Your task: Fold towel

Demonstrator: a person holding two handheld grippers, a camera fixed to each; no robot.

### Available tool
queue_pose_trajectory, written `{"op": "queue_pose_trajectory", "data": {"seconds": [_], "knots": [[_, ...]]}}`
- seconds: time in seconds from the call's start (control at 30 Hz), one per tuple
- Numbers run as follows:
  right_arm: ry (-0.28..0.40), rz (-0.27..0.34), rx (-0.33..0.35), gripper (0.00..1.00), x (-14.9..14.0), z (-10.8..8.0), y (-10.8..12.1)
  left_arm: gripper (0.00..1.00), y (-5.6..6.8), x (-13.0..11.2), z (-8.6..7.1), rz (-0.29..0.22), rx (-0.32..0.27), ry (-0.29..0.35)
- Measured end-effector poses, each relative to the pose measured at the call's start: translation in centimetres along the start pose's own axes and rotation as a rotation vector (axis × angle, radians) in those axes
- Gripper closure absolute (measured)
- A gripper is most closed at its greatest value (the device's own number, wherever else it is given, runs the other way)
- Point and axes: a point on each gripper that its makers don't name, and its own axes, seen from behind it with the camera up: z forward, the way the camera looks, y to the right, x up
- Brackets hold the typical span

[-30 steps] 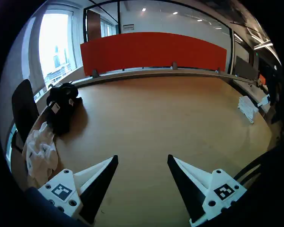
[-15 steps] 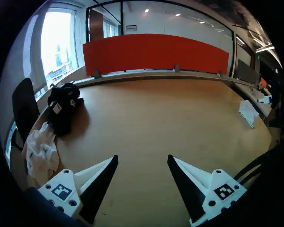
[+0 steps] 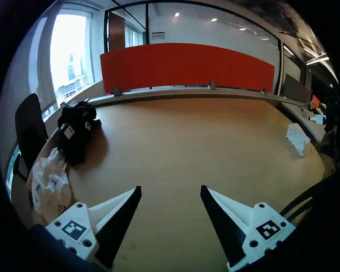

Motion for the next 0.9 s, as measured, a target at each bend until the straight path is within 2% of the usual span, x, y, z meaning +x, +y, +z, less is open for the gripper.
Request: {"op": "queue_pose_trajectory", "data": {"seconds": [0.37,0.67,0.9], "knots": [[0.214,-0.006,-0.015,0.00,4.9,-0.7,-0.9,0.03,-0.3,1.1,0.1,-0.025,0.011,0.025],[0.276,-0.015,0.017,0.00,7.2,-1.1,-2.6,0.03,-0.7,2.9,0.4,-0.023,0.016,0.057],[0.303,-0.018,0.041,0.00,8.7,-1.5,-4.1,0.03,-1.6,5.6,0.6,-0.041,0.030,0.114]]}}
